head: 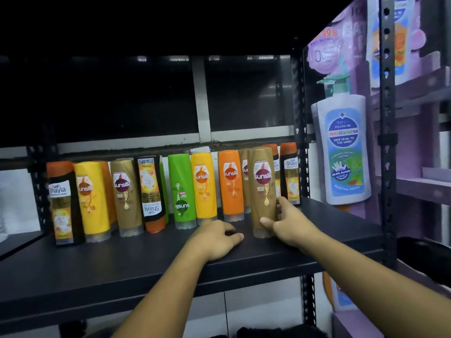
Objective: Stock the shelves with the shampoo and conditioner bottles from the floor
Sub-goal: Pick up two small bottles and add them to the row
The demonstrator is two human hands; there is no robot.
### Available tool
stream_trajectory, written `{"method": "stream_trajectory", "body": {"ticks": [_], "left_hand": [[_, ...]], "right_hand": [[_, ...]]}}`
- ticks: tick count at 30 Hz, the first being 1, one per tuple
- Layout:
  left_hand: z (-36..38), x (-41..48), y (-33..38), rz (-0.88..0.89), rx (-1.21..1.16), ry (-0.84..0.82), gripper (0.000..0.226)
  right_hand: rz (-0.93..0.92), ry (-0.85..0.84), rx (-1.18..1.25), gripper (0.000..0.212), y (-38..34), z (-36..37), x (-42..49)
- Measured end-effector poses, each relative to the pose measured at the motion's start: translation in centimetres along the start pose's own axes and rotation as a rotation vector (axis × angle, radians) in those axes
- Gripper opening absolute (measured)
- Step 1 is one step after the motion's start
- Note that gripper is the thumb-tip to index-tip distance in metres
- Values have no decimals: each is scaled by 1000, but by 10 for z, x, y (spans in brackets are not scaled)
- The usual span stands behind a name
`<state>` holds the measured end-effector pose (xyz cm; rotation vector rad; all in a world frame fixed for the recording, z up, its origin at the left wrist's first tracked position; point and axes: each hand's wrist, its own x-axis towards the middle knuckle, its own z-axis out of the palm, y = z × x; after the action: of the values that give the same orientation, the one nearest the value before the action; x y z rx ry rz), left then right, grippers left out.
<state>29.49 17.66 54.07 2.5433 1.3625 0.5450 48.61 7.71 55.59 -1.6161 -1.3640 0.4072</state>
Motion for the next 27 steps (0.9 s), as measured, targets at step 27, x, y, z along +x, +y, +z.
{"method": "stream_trajectory", "body": {"ticks": [27], "left_hand": [[-5,-3,8,20,60,-39,52]], "right_hand": [[36,135,-578,28,24,43,95]]}}
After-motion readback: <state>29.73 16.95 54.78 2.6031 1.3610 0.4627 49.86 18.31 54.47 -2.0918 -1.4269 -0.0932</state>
